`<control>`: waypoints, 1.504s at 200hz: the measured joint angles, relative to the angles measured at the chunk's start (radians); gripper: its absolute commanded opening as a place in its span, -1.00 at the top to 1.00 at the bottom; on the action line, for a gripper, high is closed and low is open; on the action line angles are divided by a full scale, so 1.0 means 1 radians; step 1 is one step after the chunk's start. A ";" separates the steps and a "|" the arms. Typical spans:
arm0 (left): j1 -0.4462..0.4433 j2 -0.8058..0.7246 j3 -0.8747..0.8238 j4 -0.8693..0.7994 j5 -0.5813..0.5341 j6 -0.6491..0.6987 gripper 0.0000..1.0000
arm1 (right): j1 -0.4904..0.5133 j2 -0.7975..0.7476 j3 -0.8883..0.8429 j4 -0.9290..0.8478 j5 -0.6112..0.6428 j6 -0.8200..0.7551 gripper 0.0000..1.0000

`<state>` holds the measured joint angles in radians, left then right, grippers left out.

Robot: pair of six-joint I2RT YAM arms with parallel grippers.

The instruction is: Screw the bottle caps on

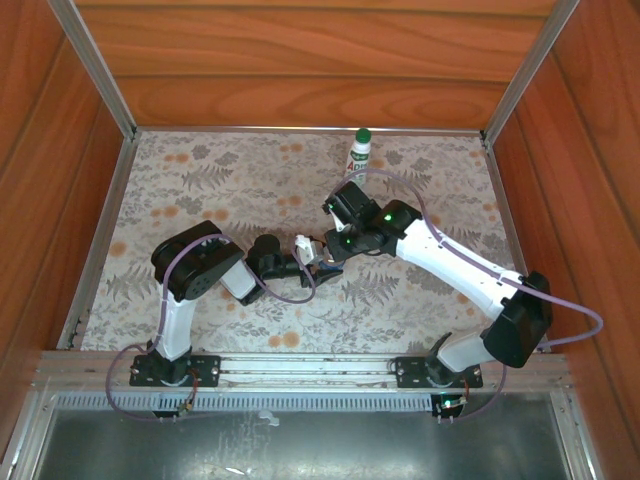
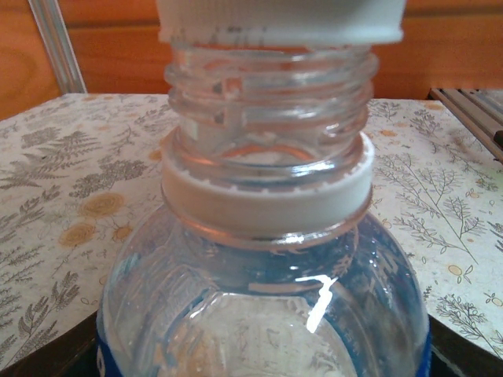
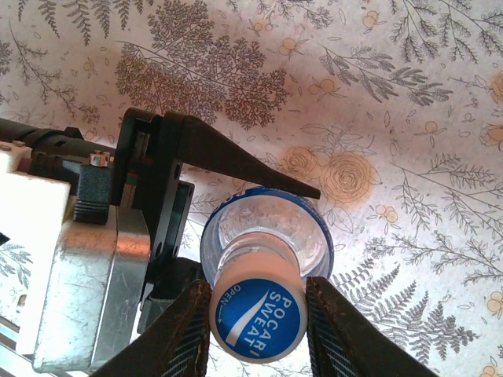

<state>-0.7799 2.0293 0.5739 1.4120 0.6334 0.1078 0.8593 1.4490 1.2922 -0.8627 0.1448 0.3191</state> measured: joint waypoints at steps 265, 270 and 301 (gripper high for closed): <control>0.000 0.000 0.000 0.001 0.005 0.000 -0.29 | 0.039 0.061 0.064 -0.054 0.039 -0.038 0.05; 0.000 0.000 0.000 0.001 0.005 0.000 -0.29 | 0.039 0.060 0.064 -0.054 0.041 -0.038 0.04; 0.000 0.000 0.000 0.001 0.005 0.000 -0.29 | 0.039 0.048 0.064 -0.049 0.053 -0.037 0.01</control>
<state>-0.7795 2.0293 0.5735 1.4128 0.6380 0.1078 0.8982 1.4967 1.3567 -0.9119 0.1982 0.2821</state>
